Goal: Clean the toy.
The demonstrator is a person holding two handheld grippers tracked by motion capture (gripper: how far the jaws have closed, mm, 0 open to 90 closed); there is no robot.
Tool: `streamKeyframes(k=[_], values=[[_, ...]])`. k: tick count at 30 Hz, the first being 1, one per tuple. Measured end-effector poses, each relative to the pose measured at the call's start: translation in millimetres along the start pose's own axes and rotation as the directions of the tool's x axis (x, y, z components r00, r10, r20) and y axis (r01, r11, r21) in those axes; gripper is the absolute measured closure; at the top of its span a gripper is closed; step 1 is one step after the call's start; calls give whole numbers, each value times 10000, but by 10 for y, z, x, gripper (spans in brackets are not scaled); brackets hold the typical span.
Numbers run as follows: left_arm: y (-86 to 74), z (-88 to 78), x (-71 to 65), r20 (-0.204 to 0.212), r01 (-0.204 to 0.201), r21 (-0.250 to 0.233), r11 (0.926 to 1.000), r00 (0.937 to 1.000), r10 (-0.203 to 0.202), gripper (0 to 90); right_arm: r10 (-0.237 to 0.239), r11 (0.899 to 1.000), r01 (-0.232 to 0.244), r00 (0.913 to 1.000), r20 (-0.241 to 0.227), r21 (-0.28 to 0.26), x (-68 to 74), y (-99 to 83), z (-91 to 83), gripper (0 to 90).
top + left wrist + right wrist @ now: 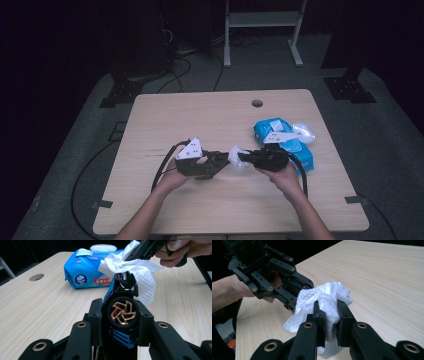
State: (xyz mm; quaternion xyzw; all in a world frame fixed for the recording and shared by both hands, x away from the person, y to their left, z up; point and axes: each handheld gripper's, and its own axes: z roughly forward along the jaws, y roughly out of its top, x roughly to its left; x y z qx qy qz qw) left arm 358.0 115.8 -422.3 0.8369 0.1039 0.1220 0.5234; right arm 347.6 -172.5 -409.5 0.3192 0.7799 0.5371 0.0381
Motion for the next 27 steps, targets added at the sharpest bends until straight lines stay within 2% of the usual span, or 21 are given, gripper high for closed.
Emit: streamKeyframes(k=[4, 8, 9, 10, 11, 12, 14, 16, 19, 23, 24, 25, 27], values=[[62, 70, -6, 43, -85, 719, 9974, 10000, 83, 650, 141, 9999, -141, 9999, 55, -2, -36, -41, -3, 797], [69, 153, -23, 150, -276, 1502, 9883, 9996, 256, 652, 164, 9999, -163, 9998, 88, -35, -45, -52, -21, 797], [63, 176, -29, 188, -315, 1849, 9823, 9994, 285, 652, 174, 9998, -173, 9998, 96, -34, -48, -56, -27, 797], [70, 189, -42, 162, -592, 2128, 9753, 9982, 570, 653, 187, 9998, -187, 9998, 92, -61, -54, -62, -29, 797], [84, 198, -45, 149, -670, 2413, 9681, 9977, 654, 653, 220, 9997, -219, 9997, 89, -78, -60, -74, -29, 797], [95, 213, -47, 165, -585, 2655, 9623, 9983, 561, 653, 250, 9997, -249, 9997, 67, -59, -68, -90, -24, 797], [115, 240, -41, 218, -626, 3176, 9461, 9980, 587, 653, 324, 9995, -324, 9995, 67, 8, -73, -127, -8, 797], [133, 285, -54, 308, -748, 3749, 9240, 9972, 683, 652, 349, 9994, -350, 9994, 50, 50, -79, -165, 8, 797], [161, 359, -82, 485, -809, 4274, 9005, 9966, 665, 649, 400, 9992, -401, 9992, 34, 37, -86, -188, 18, 796], [194, 469, -121, 626, -893, 4960, 8637, 9958, 669, 641, 423, 9991, -423, 9991, 45, 36, -90, -199, 17, 796], [196, 490, -127, 677, -861, 5043, 8592, 9959, 600, 635, 427, 9991, -427, 9991, 52, 21, -94, -204, 14, 796], [199, 500, -132, 712, -849, 5070, 8578, 9959, 565, 629, 467, 9989, -467, 9989, 64, 16, -96, -210, 9, 796], [199, 493, -136, 773, -766, 5010, 8621, 9961, 436, 624, 510, 9987, -510, 9987, 80, 6, -107, -227, -4, 796]])
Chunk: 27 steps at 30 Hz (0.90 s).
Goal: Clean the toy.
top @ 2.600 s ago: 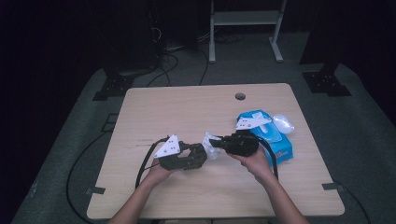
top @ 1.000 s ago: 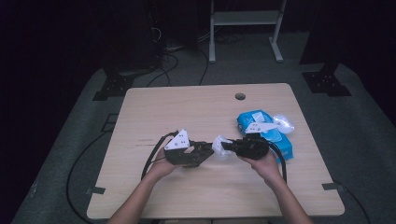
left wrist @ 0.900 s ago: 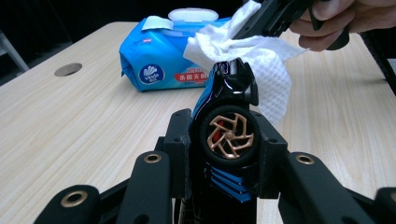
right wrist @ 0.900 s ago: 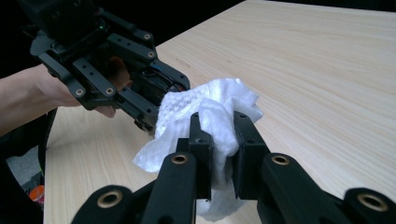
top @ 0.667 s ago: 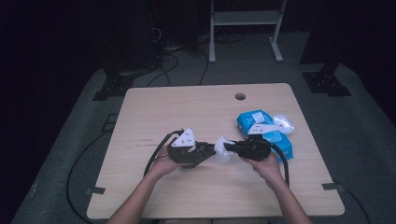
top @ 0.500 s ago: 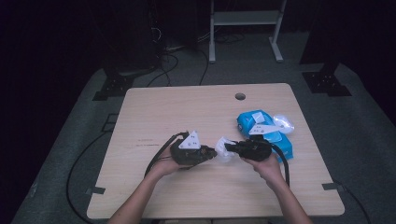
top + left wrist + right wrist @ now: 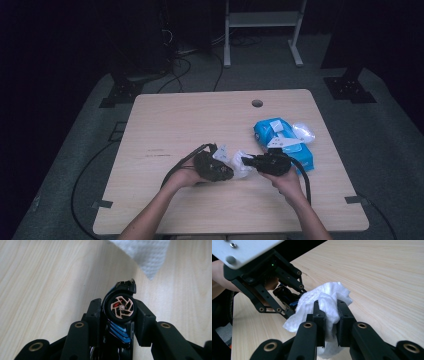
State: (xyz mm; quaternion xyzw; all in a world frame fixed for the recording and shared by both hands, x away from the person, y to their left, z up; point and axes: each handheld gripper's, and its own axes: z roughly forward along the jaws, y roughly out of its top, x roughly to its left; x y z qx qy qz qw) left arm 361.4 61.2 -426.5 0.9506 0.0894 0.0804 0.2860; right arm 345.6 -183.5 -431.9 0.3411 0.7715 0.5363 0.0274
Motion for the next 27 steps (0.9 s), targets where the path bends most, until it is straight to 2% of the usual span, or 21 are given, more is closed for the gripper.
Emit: streamKeyframes(k=[4, 8, 11, 18, 19, 26, 27], values=[[-44, -33, 8, 153, 265, -66, 9996, 9995, -264, 594, 133, 9999, -133, 9998, -117, -20, -9, -37, 4, 795], [-108, -94, 22, 364, 519, -518, 9973, 9981, -501, 572, 65, 10000, -64, 9992, -385, 15, 45, -32, 51, 795], [-169, -155, 46, 552, 702, -974, 9928, 9964, -650, 568, -27, 10000, 28, 9986, -526, 32, 93, -5, 91, 795], [-332, -287, 106, 619, 1199, -1797, 9764, 9920, -1105, 557, -76, 10000, 78, 9976, -687, 33, 137, 37, 148, 795], [-354, -309, 111, 642, 1302, -2002, 9711, 9907, -1196, 555, -80, 9999, 85, 9975, -707, 67, 143, 38, 154, 795], [-473, -477, 168, 591, 1573, -2621, 9521, 9874, -1469, 545, -75, 9998, 91, 9967, -811, 197, 182, 45, 230, 794], [-489, -498, 179, 612, 1638, -2739, 9477, 9864, -1528, 541, -110, 9997, 128, 9966, -821, 210, 186, 48, 245, 794]])
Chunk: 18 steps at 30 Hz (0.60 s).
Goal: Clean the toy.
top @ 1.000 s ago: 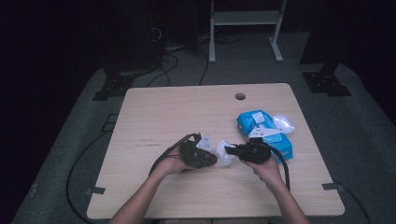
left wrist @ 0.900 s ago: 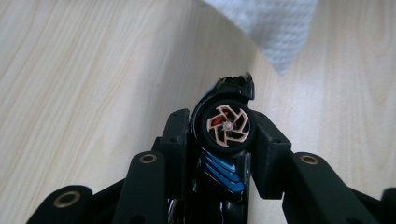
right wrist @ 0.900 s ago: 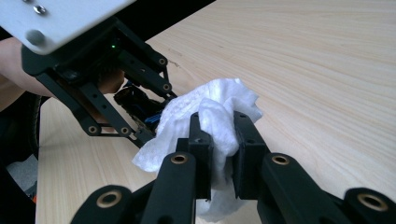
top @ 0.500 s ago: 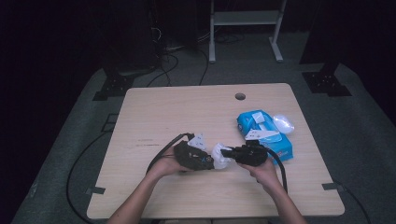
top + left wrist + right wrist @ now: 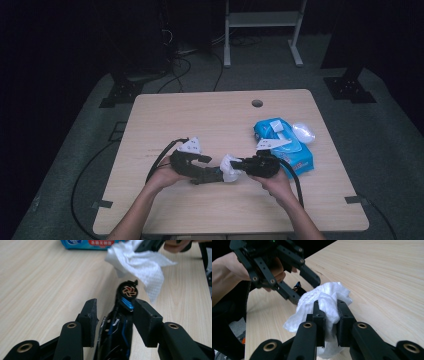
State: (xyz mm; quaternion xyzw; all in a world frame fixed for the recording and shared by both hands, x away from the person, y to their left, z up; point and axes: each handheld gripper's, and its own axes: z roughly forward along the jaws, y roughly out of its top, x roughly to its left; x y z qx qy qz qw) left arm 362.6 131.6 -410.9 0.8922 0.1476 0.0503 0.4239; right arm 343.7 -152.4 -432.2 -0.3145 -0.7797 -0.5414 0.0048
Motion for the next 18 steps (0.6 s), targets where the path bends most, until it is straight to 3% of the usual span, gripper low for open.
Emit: streamKeyframes(k=[3, 11, 18], values=[[-25, -78, 39, -71, 183, -384, 9991, 9998, -186, 538, 17, 10000, -17, 10000, -38, 46, 8, 10, 53, 794], [-186, -122, 142, -137, 832, -550, 9950, 9964, -840, 506, 42, 9992, -36, 9999, -149, 402, 39, -1, 243, 792], [-275, -104, 125, 54, 1062, -597, 9926, 9943, -1060, 479, -127, 9984, 133, 9999, -109, 553, 83, -2, 247, 792]])
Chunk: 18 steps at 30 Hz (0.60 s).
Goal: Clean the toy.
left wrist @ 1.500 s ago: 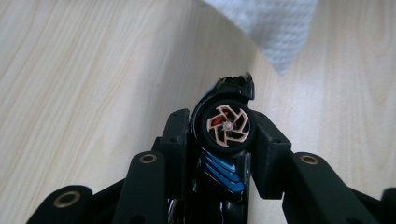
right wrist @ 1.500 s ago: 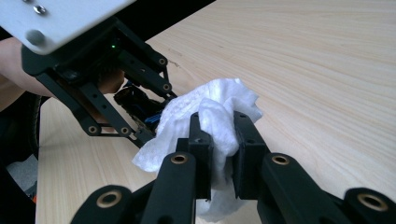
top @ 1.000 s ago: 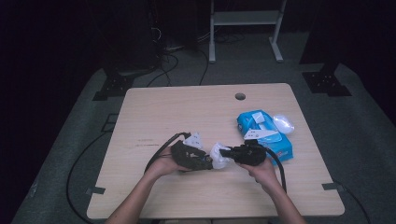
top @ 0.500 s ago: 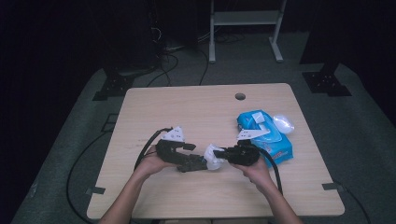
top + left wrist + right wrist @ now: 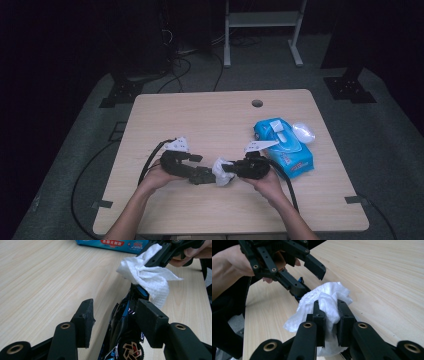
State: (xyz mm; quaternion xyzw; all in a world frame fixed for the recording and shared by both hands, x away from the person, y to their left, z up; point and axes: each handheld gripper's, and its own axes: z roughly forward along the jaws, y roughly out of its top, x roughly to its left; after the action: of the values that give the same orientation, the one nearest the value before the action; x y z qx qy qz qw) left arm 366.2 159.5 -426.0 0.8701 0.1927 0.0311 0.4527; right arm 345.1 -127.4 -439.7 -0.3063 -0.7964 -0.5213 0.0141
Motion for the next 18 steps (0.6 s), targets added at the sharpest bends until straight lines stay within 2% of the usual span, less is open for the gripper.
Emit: streamKeyframes(k=[5, 10, 14, 18], values=[[-51, -24, -35, 151, 136, -101, 9999, 9998, -135, 476, -346, 9992, 346, 9994, -5, 190, 84, -19, -15, 792], [-121, -53, -83, 162, 234, -330, 9992, 9996, -229, 479, -617, 9980, 619, 9980, -104, 154, 163, -75, -38, 792], [-156, -68, -100, 262, 274, -441, 9987, 9993, -262, 494, -944, 9952, 945, 9955, -48, 263, 225, -88, -43, 793], [-186, -68, -89, 314, 477, -648, 9968, 9985, -458, 510, -1134, 9929, 1131, 9935, 49, 378, 245, -78, -42, 792]])
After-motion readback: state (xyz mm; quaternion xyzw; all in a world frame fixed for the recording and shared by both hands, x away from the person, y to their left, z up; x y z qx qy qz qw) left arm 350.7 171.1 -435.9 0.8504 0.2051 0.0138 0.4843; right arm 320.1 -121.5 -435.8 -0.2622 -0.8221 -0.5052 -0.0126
